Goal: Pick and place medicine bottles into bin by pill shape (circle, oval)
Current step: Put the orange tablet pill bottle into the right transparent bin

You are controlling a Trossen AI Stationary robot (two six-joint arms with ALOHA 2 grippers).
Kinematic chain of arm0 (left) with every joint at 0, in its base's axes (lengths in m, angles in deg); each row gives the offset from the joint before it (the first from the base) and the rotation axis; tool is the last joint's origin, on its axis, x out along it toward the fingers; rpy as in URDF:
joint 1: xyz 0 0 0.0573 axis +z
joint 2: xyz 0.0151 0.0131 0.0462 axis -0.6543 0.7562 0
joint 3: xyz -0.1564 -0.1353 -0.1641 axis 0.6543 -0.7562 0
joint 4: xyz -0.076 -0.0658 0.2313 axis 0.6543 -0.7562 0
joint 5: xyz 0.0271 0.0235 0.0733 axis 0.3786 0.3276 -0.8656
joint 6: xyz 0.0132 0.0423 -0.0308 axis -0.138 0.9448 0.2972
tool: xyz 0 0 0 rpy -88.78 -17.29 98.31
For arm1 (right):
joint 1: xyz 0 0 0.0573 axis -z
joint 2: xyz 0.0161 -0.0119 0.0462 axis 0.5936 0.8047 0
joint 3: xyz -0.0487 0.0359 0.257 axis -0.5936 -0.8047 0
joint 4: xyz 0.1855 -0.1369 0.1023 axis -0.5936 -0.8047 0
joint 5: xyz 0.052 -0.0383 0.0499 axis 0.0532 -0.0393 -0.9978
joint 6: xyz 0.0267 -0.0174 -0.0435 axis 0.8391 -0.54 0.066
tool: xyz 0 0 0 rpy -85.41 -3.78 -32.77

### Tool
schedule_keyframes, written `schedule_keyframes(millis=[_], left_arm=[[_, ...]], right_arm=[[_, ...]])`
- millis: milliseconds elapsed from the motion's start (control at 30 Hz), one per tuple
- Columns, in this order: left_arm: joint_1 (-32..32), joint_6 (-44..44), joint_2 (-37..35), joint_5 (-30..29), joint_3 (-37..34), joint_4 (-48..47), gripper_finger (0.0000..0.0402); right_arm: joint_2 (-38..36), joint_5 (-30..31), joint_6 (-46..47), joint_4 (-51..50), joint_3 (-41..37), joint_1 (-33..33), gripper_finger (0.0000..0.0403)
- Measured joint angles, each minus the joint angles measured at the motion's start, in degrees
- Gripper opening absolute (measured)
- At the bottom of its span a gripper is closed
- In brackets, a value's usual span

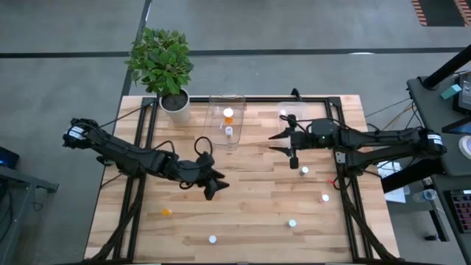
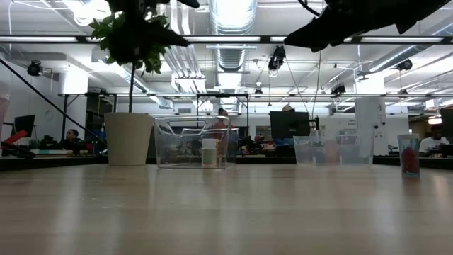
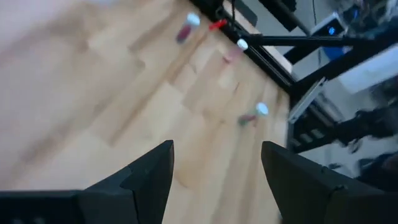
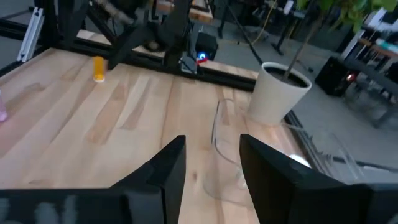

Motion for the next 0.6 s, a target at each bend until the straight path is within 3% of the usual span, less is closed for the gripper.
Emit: schedule_keyframes(millis=[233, 367, 600], left_arm=[[-3.26, -17.25, 6.77, 6.22, 2.25, -0.56, 0.0226], [-4.03, -25.27, 11.82, 13.76, 5.5, -1.64, 0.0226], [-6.64, -34.01, 19.17, 26.78, 16.93, -24.61, 0.0226]], right_arm=[[-0.07, -0.07, -4.11, 2.01, 0.09, 0.0, 0.0141], [-0.09, -0.07, -5.76, 2.49, 0.12, 0.0, 0.0141], [-0.02, -0.09, -6.63, 2.09, -0.54, 0.0, 0.0141]])
